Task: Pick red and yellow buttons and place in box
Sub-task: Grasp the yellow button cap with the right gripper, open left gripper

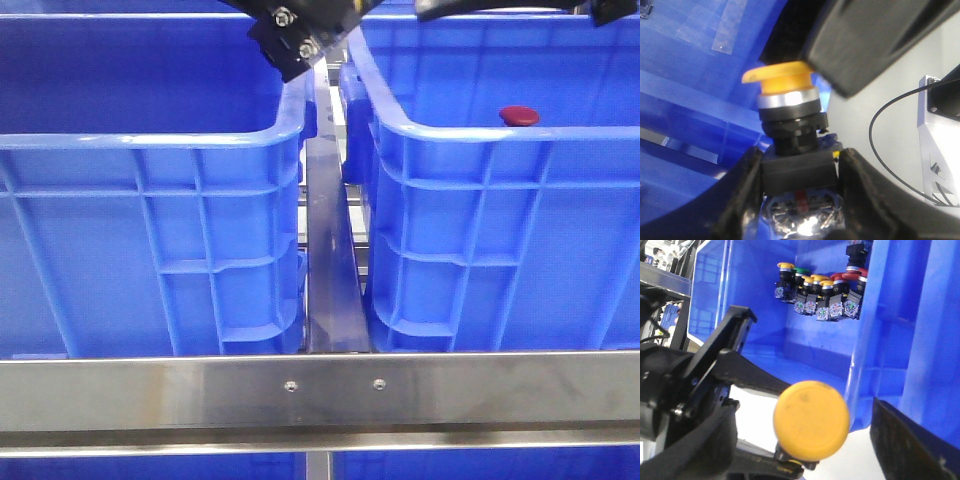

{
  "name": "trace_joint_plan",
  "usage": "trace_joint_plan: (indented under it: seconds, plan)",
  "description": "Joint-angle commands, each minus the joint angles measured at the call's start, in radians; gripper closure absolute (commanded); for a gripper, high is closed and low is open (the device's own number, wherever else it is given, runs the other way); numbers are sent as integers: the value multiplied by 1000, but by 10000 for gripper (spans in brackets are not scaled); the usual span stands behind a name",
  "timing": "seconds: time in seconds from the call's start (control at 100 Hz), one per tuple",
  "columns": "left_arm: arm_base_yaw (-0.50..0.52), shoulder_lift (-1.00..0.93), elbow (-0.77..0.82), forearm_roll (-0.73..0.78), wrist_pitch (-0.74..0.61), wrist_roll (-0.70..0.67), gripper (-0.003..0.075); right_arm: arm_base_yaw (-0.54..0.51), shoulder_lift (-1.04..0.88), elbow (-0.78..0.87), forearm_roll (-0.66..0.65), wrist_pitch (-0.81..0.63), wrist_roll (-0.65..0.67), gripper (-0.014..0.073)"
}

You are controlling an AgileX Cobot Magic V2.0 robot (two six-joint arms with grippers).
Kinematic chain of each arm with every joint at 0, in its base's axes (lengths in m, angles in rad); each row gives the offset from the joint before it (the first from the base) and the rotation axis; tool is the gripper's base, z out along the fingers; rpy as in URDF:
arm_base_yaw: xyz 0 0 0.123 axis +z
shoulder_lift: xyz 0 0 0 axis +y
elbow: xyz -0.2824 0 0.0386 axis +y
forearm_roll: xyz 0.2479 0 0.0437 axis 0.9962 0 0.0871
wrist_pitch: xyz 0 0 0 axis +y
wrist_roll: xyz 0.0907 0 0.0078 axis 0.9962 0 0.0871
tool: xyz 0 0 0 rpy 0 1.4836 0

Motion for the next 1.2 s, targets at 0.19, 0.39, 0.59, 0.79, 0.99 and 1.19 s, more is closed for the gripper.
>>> trace_joint_plan:
  seconds: [0.19, 0.39, 0.59, 0.79, 0.99, 1.19]
  plan:
    - [-8, -33, -34, -68, -15, 1, 699, 10, 5, -34, 73, 17, -18, 20]
    - [-8, -33, -34, -68, -15, 1, 699, 10, 5, -34, 73, 28, -22, 138]
    - [-8, -33, -34, -68, -12, 1, 674, 10, 5, -34, 73, 33, -22, 412]
    - [-8, -33, -34, -68, 16, 1, 359, 10, 5, -34, 82, 41, -22, 420]
    - [-8, -33, -34, -29, 12, -1, 67, 10, 5, -34, 87, 41, -22, 420]
    - [-2, -35, -81, -7, 58, -8, 69, 0, 5, -34, 87, 32, -24, 420]
